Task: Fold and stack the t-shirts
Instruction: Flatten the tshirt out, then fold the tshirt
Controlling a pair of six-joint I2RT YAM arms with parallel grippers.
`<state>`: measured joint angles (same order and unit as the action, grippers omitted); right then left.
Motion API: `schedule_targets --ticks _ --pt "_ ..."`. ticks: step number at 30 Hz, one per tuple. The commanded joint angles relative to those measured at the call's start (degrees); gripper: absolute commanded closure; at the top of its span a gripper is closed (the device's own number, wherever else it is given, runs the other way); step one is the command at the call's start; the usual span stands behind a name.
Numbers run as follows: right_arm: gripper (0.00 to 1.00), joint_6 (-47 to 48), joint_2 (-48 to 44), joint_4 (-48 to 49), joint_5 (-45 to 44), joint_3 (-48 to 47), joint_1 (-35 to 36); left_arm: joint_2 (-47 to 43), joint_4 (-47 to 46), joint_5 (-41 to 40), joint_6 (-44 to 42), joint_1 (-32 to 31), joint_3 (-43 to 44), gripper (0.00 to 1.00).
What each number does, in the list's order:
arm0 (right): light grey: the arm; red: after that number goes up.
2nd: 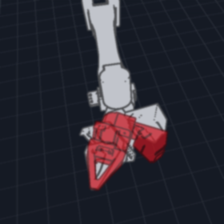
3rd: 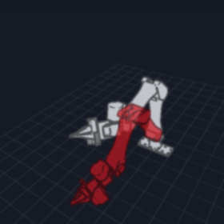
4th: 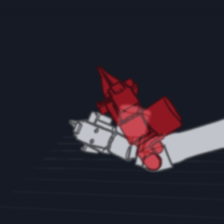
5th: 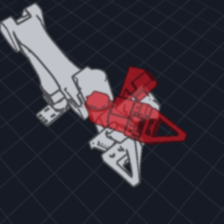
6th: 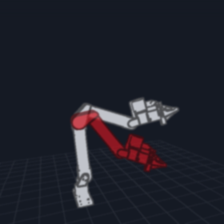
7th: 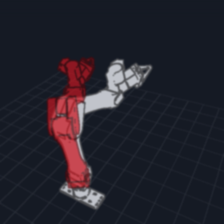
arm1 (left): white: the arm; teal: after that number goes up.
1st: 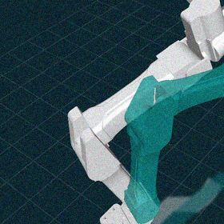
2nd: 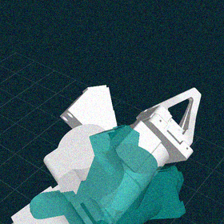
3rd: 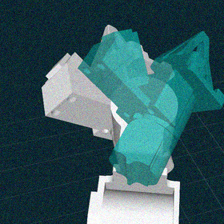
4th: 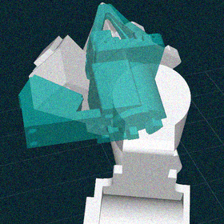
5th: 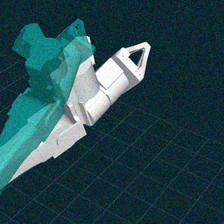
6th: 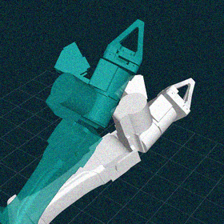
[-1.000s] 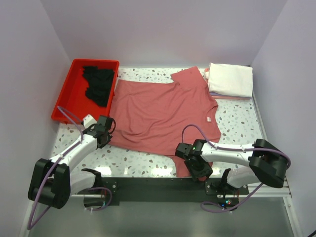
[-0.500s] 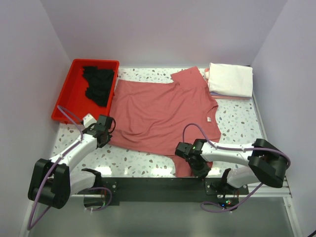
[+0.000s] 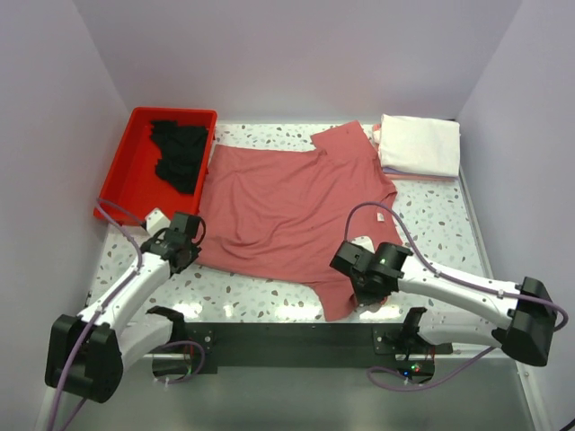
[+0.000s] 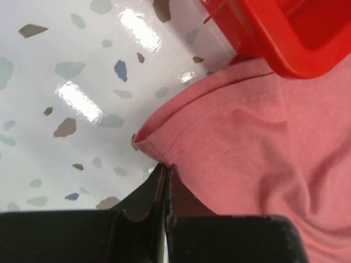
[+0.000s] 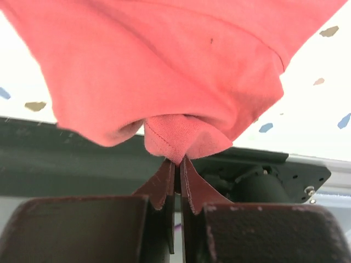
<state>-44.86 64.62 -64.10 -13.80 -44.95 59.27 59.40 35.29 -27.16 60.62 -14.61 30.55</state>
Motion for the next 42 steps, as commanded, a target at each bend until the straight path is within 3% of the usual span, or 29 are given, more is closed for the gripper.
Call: schedule_targets --ticks 1,12,22,27,35,42 --pt "1.00 -1.81 -3.35 -8.05 1.14 -2.95 -0.11 -4.72 8.63 0.17 2.48 0.64 1.62 1.00" --pt "1.00 -2.51 -10.03 -21.24 6.85 -6.73 -0.03 -15.97 22.80 5.27 16.71 0.55 1.88 1.00" --pt "1.00 -3.65 -14.07 -27.22 10.72 -9.37 -0.03 -25.90 26.59 10.72 18.57 0.55 1.10 1.00" --pt "1.00 -6.73 -17.94 -27.22 13.28 -9.10 -0.11 -26.70 25.97 11.95 17.51 0.55 0.66 1.00" --pt "1.00 -9.45 -18.05 -27.05 1.25 -12.44 -0.11 -24.95 25.80 8.18 17.95 0.55 2.32 1.00" --pt "1.00 -12.88 -17.86 -25.56 -10.27 -15.96 -0.11 -21.08 18.60 8.44 15.58 0.55 3.20 1.00"
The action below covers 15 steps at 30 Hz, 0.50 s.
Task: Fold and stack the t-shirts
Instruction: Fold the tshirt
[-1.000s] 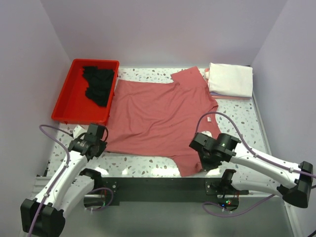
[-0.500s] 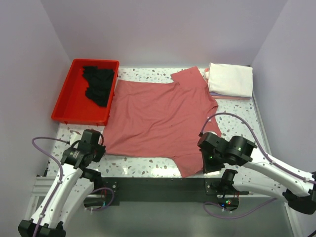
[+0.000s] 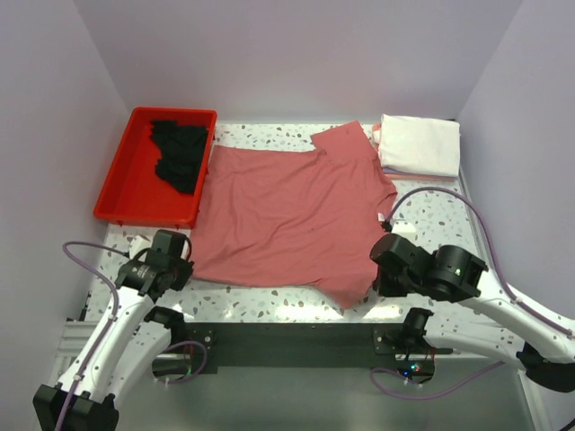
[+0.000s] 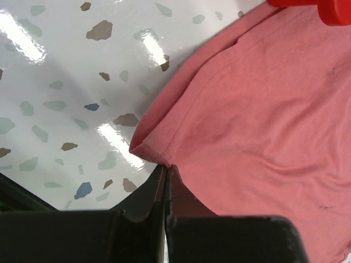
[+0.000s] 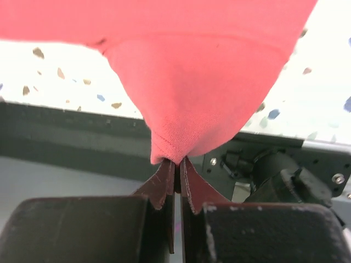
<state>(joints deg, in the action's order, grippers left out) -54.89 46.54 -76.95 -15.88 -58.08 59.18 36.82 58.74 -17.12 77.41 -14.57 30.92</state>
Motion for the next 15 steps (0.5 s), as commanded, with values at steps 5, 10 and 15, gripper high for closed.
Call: schedule_targets --ticks 5,10,15 --pt "1.00 -1.01 2.93 -11.12 -15.83 -5.45 -0.73 5.98 -8.90 -3.79 -2.43 0.51 5.02 1.00" --pt "1.00 10.99 6.97 -3.76 -17.09 -7.31 -8.60 10.72 -13.03 -4.93 -3.66 0.51 7.05 1.00" --pt "1.00 21.22 10.14 6.97 -14.27 -6.78 -19.53 15.37 -16.02 -7.48 -3.93 0.51 9.69 1.00"
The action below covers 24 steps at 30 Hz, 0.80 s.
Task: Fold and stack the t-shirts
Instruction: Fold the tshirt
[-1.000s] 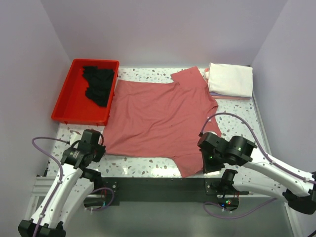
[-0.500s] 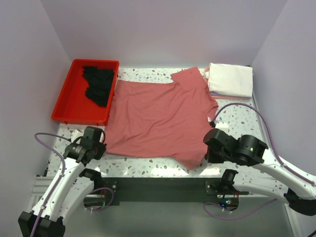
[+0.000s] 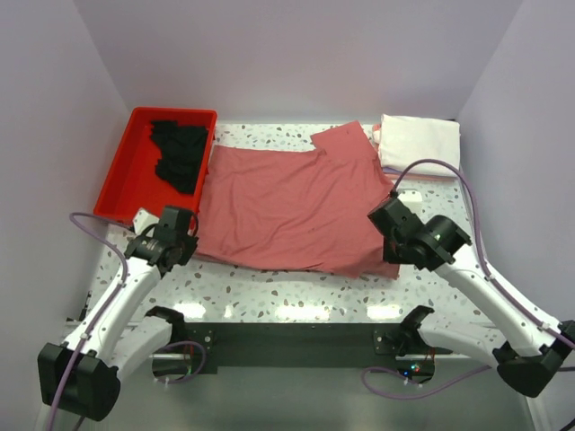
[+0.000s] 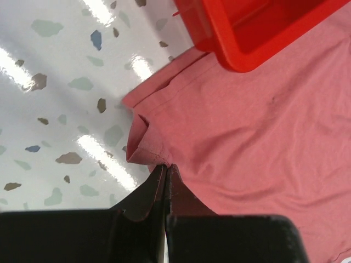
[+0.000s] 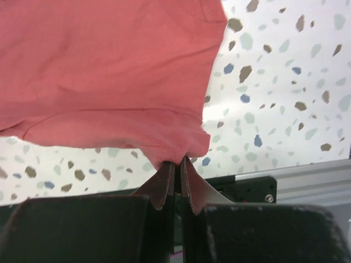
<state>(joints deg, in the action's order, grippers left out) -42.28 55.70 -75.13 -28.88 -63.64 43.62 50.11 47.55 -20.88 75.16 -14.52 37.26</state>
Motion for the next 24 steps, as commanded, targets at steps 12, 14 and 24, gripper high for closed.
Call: schedule_targets --ticks 12,14,24 --pt "1.00 18.72 6.87 18.34 -1.00 -2.54 -15.92 13.43 -11.42 -5.57 -6.60 0.46 10.73 1.00" --pt "1.00 20.83 7.66 19.84 -0.39 -3.07 -16.89 14.49 -11.51 -6.79 -7.13 0.46 12.40 1.00" --pt "1.00 25.67 13.72 27.31 1.20 -6.58 -21.55 19.85 -15.99 -6.45 -9.67 0.46 13.90 1.00"
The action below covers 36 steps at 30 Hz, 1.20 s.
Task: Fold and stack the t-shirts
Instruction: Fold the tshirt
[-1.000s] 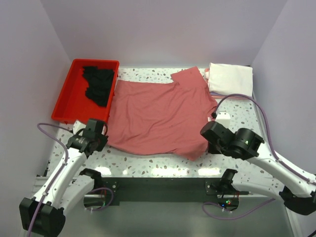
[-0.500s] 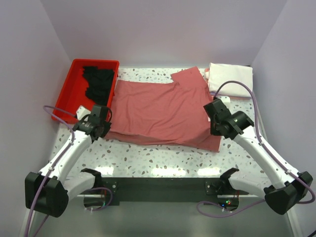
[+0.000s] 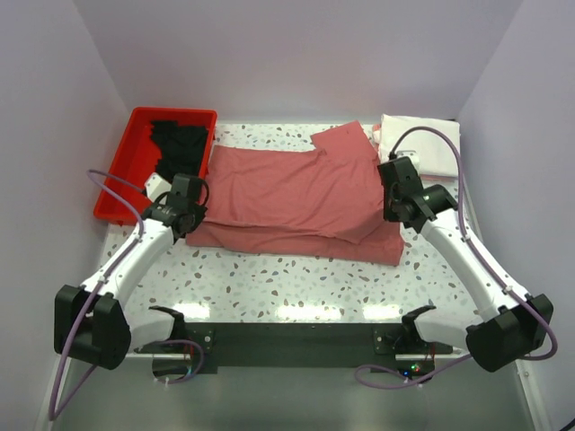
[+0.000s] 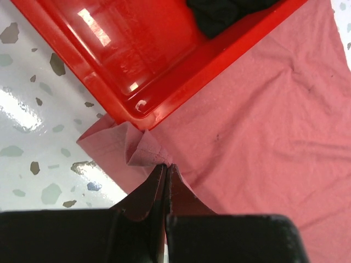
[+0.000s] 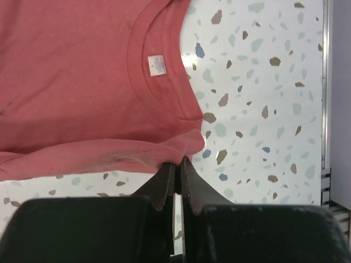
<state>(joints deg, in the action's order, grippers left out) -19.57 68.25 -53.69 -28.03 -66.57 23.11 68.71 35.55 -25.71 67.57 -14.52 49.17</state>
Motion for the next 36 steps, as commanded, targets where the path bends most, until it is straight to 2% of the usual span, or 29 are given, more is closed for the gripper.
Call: schedule_targets --ticks 1,15,23,28,29,30,31,32,33,34,35,36 --pt "1.00 4.18 2.58 6.75 1.39 -4.01 -1.23 1.78 -4.69 -1.27 -2.88 0.46 2.16 1.00" --pt "1.00 8.58 14.62 12.56 4.39 -9.37 -5.45 12.06 -3.82 -3.29 -2.53 0.46 7.96 1.00" --pt "1.00 10.34 21.66 13.79 5.70 -12.62 -6.85 14.17 -4.08 -4.08 -1.13 0.46 9.01 1.00" --pt "0.98 10.52 26.84 13.62 9.83 -16.57 -9.40 13.82 -3.29 -4.17 -2.35 0.29 11.21 0.77" --pt "0.92 10.43 28.33 13.00 9.93 -18.32 -9.75 12.86 -3.64 -4.08 -2.79 0.20 11.47 0.72" --pt "0.63 10.00 28.95 12.30 10.01 -19.21 -10.02 12.25 -3.91 -3.91 -3.84 0.02 11.91 0.59" --pt "0.50 9.99 29.39 11.60 10.45 -20.61 -10.10 11.63 -4.34 -3.47 -4.46 -0.50 12.09 0.51" --pt "0.29 9.56 29.49 10.90 10.71 -20.97 -10.11 10.15 -4.44 -3.55 -5.07 -1.03 12.27 0.37" --pt "0.22 9.38 29.14 10.89 11.24 -20.80 -10.11 9.43 -4.52 -3.64 -5.25 -1.47 12.36 0.27" --pt "0.08 9.29 28.53 10.89 11.85 -19.93 -10.11 8.64 -4.87 -3.47 -5.60 -2.60 12.36 0.18" --pt "0.01 9.12 27.13 10.98 13.34 -19.31 -10.11 7.33 -5.14 -3.47 -5.96 -3.31 12.36 0.13" --pt "0.01 8.24 26.07 10.98 13.88 -18.61 -10.11 6.80 -5.14 -3.64 -6.13 -4.01 12.36 0.07"
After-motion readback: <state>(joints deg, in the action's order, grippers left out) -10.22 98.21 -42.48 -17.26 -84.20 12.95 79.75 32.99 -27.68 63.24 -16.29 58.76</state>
